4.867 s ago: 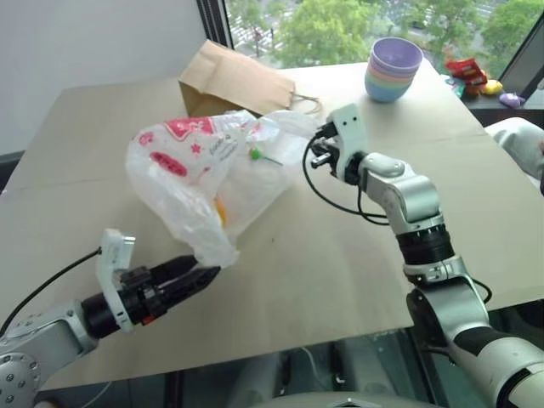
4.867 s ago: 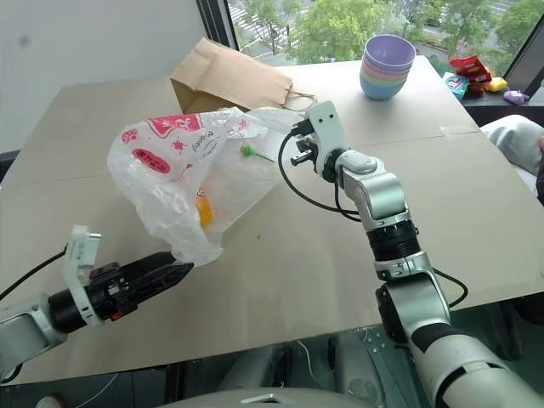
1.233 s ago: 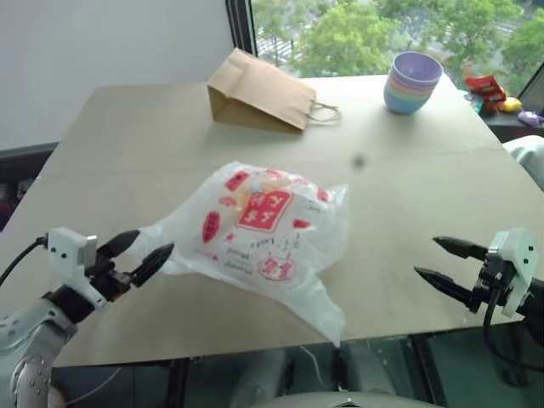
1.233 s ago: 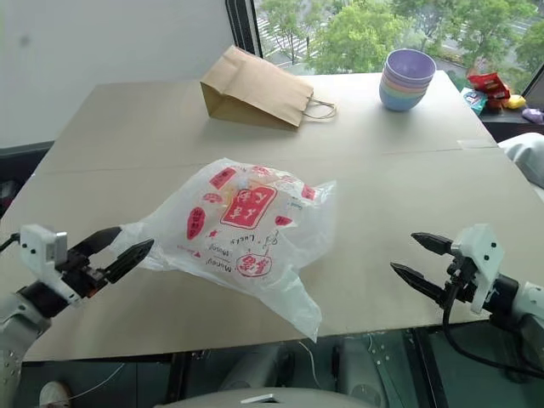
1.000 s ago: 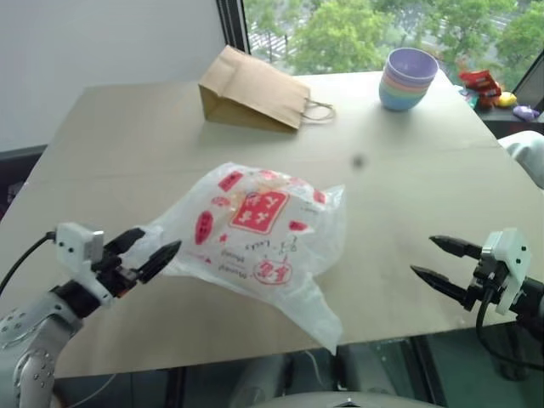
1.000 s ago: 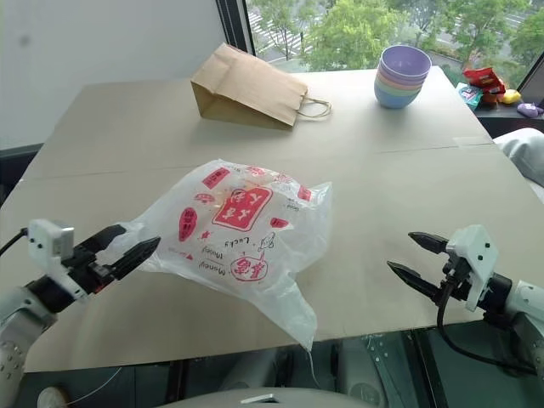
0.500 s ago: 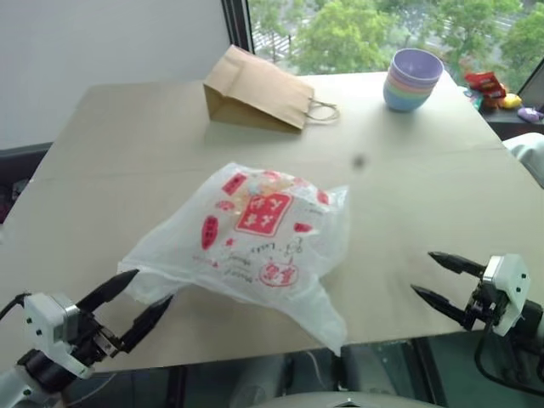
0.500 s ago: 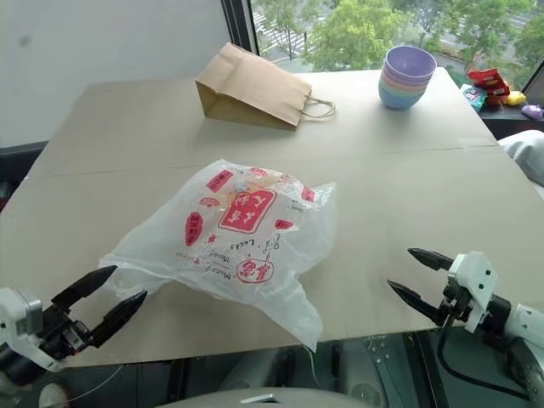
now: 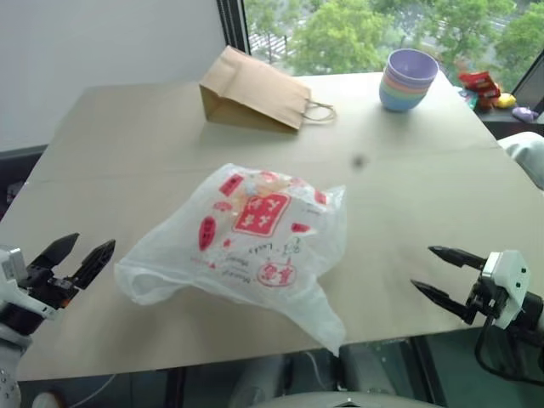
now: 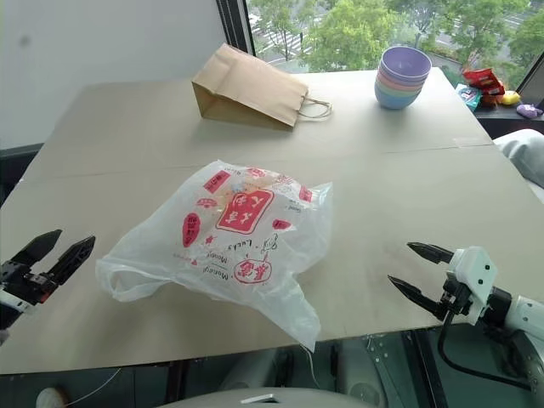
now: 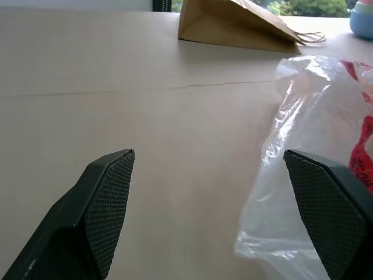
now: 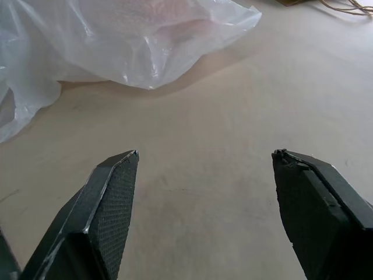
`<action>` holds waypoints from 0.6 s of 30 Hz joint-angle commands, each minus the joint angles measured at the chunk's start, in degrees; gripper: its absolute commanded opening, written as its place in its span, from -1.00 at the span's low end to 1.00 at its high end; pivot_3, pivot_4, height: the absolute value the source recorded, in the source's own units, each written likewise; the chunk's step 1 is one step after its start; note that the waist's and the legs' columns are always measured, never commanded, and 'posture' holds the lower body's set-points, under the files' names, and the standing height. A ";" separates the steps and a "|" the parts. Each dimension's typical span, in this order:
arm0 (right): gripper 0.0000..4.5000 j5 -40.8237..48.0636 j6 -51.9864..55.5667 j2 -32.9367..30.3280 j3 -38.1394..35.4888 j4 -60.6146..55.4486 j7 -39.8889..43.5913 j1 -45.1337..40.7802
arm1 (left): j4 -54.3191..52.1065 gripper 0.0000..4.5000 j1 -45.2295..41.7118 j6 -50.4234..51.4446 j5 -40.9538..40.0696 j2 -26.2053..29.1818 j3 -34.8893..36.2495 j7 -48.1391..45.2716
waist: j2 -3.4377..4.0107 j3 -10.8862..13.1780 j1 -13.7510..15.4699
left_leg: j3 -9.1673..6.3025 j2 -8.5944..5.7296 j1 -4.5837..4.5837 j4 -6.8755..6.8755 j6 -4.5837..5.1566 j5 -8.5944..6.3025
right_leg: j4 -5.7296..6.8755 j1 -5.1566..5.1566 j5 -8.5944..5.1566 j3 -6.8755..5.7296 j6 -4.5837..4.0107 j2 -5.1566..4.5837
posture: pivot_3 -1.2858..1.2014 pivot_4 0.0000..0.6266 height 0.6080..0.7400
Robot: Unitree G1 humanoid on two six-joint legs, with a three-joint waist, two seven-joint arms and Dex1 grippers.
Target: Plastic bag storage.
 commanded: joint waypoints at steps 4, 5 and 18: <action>0.64 3.31 0.42 -1.88 -3.28 -2.62 1.56 0.69 | 4.68 0.88 2.91 -2.93 3.08 5.10 2.47 -7.20 | 0.03 0.02 0.39 | -0.03 0.02 -0.04 -0.05 -0.01 -0.04 | -0.10 -0.02 0.00 -0.04 0.00 0.00 | 0.03 -0.52 1.00; 0.64 4.37 0.26 -2.22 -3.75 -3.14 2.61 1.10 | 5.44 0.88 2.95 -2.86 2.39 5.84 3.09 -9.13 | 0.03 0.02 0.42 | -0.03 0.02 -0.05 -0.06 -0.01 -0.04 | -0.09 -0.01 0.00 -0.05 -0.01 -0.01 | 0.03 -0.52 1.00; 0.64 14.38 -0.33 -1.22 -8.67 -10.19 5.56 2.46 | 4.32 0.88 -0.50 -3.08 0.97 9.37 4.52 -15.48 | 0.03 0.02 0.29 | -0.04 0.03 -0.05 -0.04 0.00 -0.05 | -0.07 0.02 0.00 -0.08 0.00 -0.04 | 0.03 -0.52 1.00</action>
